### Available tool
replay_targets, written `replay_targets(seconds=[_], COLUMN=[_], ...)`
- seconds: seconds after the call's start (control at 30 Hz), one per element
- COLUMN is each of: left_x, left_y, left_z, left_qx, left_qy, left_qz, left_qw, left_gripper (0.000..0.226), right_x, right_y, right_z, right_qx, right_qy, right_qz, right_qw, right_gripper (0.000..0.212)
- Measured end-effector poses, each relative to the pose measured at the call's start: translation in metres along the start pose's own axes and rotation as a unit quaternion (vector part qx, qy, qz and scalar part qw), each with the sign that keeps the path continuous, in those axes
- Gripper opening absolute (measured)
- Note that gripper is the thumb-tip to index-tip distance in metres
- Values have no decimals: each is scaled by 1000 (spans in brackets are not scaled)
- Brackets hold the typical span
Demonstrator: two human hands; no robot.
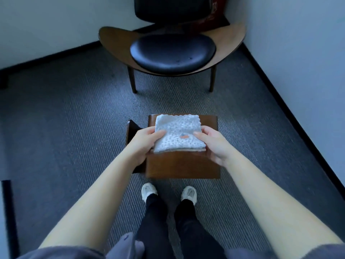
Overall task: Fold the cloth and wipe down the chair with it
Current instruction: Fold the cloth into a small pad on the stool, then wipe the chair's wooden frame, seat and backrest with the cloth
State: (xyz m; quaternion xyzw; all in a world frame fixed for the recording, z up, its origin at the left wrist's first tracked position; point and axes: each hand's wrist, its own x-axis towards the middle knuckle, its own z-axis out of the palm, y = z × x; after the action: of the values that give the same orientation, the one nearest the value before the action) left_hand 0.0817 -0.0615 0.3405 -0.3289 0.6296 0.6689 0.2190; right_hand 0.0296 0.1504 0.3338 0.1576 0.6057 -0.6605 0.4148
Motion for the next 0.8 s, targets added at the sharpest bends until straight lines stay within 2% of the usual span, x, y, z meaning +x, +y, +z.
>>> replay_targets(seconds=[0.2,0.37,0.5,0.67,0.8], left_x=[-31,-16,-7,-18,-21], left_y=[28,43,57,65,70], left_z=[-22,-66,-119,-199,-246], left_qx=[-56,-57,-53,-81,-77], left_qy=[-48,-90,-131,-199,-224], left_qz=[54,54,78,88,104], left_qw=[996,993,987,973,966], left_gripper=[19,21,24,33,30], right_x=[-22,-15,-10,1,6], right_y=[-36,-48,-48,-31,-30], right_z=[24,67,119,193,238], right_qx=[40,75,131,224,231], right_qy=[-39,-14,3,-13,-19], right_qz=[-26,-46,-70,-101,-128], right_qw=[998,996,989,969,964], right_gripper=[17,14,15,20,21])
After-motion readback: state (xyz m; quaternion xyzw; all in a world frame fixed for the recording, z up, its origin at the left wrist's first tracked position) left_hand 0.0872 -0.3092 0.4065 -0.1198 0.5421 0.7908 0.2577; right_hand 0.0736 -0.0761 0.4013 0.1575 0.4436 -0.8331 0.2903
